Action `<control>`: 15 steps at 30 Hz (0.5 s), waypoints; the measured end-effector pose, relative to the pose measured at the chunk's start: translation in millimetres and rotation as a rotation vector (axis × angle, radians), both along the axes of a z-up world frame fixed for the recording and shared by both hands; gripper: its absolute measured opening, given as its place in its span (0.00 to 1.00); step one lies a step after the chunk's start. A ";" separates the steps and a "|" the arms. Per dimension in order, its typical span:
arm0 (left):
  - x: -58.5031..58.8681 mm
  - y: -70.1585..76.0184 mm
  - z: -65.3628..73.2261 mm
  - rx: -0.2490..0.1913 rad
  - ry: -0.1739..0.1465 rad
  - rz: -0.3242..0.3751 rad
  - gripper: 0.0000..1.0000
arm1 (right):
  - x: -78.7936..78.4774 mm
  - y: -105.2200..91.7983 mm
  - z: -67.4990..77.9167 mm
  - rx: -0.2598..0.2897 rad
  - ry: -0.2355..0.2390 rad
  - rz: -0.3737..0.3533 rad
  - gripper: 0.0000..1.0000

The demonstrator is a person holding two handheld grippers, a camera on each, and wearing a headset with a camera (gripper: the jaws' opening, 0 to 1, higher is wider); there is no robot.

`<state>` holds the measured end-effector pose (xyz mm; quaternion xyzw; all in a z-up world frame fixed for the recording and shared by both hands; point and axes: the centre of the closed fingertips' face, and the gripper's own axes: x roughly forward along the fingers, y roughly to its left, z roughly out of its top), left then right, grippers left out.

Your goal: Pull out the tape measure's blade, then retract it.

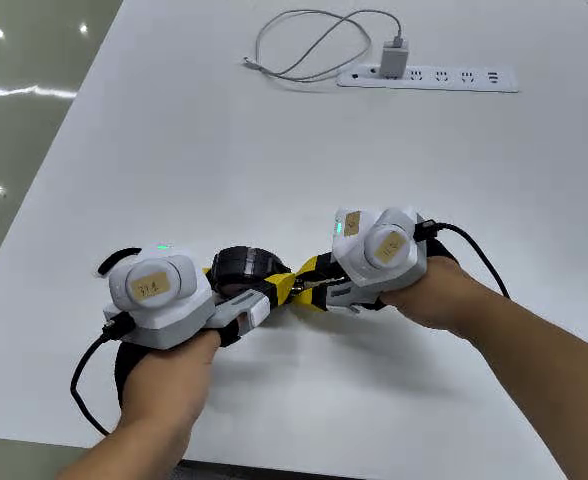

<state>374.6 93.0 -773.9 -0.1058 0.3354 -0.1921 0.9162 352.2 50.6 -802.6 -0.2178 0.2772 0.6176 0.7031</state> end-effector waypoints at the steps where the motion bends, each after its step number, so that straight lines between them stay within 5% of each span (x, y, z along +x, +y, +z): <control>1: 0.1 0.1 -0.1 -0.002 0.000 0.000 0.58 | 0.0 0.1 0.1 -0.002 -0.002 0.002 0.11; 15: -0.1 -0.6 0.1 -0.008 0.003 -0.012 0.59 | -0.1 -1.0 -0.4 -0.005 0.040 -0.041 0.14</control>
